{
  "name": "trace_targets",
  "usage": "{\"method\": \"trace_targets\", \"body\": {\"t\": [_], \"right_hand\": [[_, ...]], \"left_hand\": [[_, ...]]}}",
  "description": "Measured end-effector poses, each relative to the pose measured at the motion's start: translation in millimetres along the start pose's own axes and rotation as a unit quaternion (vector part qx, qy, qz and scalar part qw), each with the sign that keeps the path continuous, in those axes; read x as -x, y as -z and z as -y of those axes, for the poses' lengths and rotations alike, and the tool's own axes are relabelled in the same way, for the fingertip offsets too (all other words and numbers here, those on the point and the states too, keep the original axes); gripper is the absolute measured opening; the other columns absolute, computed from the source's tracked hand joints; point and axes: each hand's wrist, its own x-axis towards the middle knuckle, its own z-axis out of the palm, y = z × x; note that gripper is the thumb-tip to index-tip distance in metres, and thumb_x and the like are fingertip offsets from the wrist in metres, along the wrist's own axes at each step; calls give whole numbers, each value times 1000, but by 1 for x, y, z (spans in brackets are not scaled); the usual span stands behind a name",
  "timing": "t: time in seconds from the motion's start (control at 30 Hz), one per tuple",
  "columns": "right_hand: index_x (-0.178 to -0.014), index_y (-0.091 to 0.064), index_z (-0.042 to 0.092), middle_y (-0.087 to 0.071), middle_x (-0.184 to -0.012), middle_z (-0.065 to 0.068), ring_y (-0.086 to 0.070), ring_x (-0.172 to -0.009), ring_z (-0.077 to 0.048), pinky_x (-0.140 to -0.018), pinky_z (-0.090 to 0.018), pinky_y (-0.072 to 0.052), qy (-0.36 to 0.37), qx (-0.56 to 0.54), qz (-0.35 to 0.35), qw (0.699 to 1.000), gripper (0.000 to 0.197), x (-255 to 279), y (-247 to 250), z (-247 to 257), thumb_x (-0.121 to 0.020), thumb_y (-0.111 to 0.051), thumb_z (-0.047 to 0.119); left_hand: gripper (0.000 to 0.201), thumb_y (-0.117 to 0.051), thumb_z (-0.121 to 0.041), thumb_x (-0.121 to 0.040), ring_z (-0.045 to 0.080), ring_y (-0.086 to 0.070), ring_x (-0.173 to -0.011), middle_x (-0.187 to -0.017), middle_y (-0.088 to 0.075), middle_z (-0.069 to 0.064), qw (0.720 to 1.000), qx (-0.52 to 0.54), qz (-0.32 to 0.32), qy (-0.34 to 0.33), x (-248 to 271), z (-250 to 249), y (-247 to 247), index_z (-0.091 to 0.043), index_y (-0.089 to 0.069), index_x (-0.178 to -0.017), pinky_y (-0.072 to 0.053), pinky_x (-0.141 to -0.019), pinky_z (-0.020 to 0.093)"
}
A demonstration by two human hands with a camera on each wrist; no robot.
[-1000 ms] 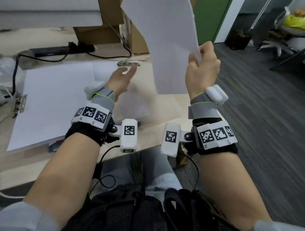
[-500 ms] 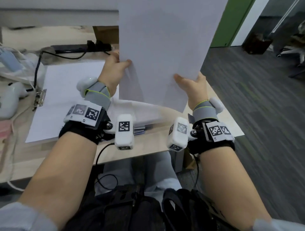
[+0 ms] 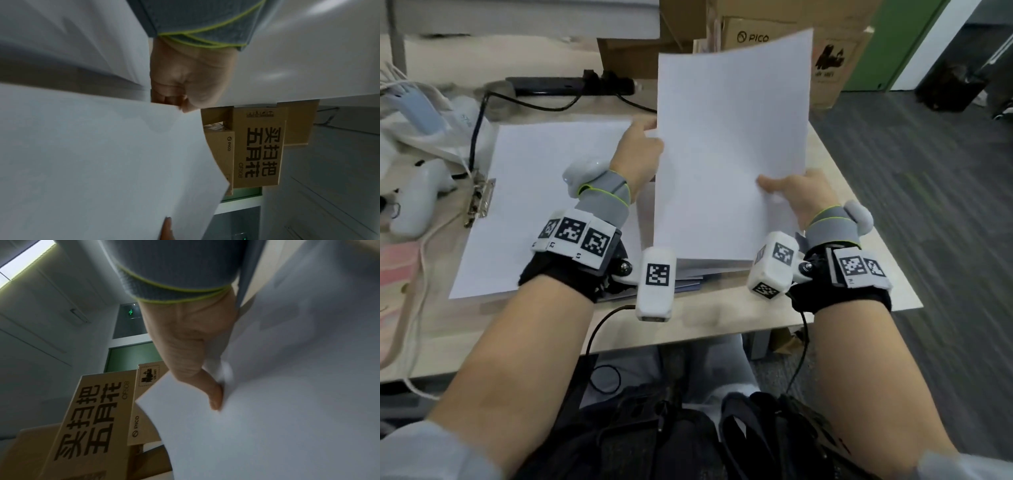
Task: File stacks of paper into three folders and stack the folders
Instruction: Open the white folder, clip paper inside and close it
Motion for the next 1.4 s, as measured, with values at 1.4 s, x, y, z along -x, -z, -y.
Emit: {"method": "trace_targets", "body": {"t": [1.4], "right_hand": [[-134, -52, 17, -59, -126, -9, -50, -100, -24, -86, -23, -42, -56, 113, 8, 992, 42, -25, -3, -6, -95, -48, 2]], "left_hand": [[43, -42, 12, -85, 36, -62, -89, -125, -57, 27, 981, -80, 125, 125, -32, 24, 4, 6, -46, -128, -58, -60, 29]]}}
